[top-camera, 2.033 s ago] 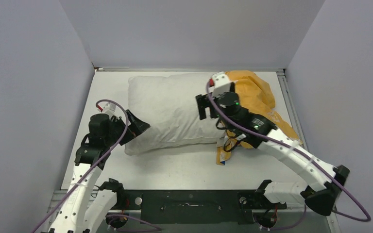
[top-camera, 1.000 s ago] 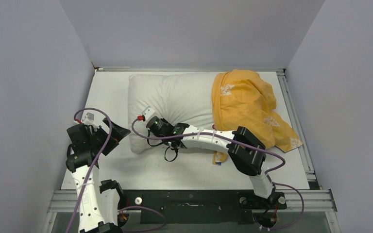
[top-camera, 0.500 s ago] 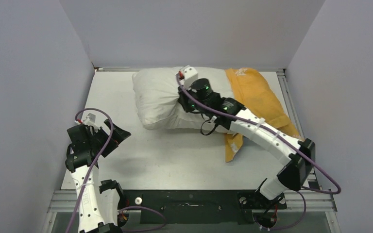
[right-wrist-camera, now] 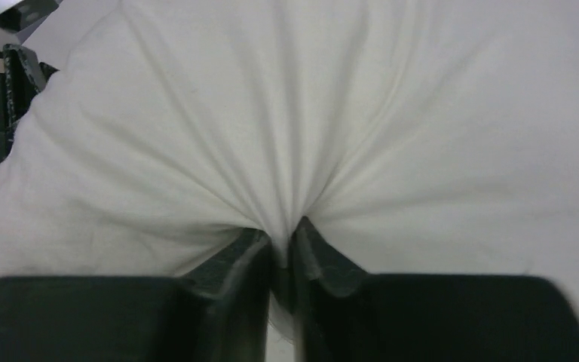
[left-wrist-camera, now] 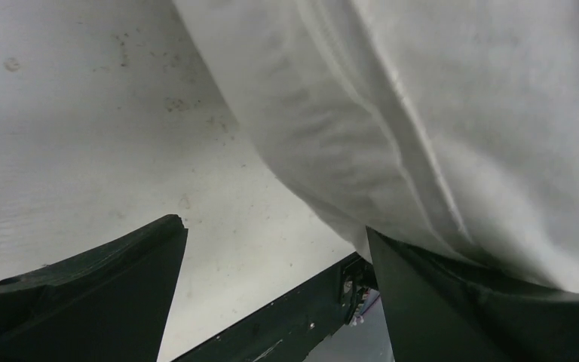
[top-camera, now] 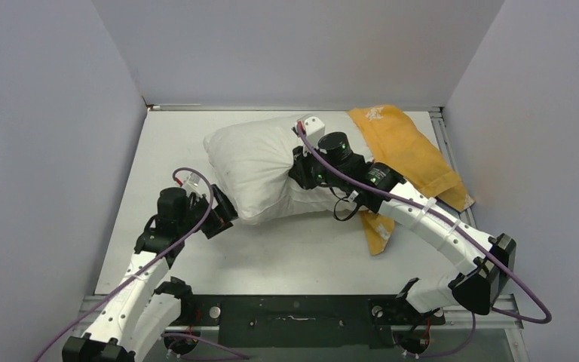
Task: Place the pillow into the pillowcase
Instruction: Stuff the pillow into the pillowcase.
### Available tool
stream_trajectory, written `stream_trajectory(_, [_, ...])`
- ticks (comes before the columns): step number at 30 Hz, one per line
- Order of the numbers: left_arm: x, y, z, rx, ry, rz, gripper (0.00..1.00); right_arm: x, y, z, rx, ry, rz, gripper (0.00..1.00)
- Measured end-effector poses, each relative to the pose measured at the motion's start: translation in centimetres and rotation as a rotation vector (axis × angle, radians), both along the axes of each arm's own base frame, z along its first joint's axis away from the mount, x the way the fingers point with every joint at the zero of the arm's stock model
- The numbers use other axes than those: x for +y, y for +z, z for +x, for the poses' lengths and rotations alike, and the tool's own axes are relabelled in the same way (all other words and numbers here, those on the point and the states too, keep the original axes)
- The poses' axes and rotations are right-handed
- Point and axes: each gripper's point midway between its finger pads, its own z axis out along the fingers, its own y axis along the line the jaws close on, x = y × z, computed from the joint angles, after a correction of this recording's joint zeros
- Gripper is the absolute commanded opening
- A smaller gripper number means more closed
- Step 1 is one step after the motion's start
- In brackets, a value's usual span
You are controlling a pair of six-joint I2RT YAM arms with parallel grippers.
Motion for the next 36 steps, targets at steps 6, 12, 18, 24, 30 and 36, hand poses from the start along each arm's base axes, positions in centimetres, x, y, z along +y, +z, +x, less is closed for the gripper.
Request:
stream_trajectory(6, [-1.4,-0.9,1.0,0.007,0.044,-0.042,0.90,0.7,-1.7,-2.7,-0.049,0.035,-0.072,0.93])
stream_trajectory(12, [-1.2,-0.9,1.5,-0.004,0.092,-0.059,0.90,5.5,-0.1,-10.5,-0.311,0.199,-0.196,0.90])
stream_trajectory(18, [-1.2,-0.9,1.7,-0.003,0.099,-0.063,0.89,7.3,-1.4,-14.5,-0.506,0.240,-0.355,0.90])
stream_trajectory(24, [-1.3,-0.9,1.6,-0.003,0.096,-0.063,0.89,8.5,-6.0,-12.0,-0.585,0.163,-0.583,0.90])
stream_trajectory(30, [-1.2,-0.6,1.5,-0.015,0.101,-0.062,0.88,9.1,-8.0,-9.1,-0.602,0.090,-0.684,0.51])
stream_trajectory(36, [-1.0,-0.2,1.5,-0.038,0.099,-0.052,0.90,9.6,-5.6,-6.4,-0.570,0.033,-0.604,0.05])
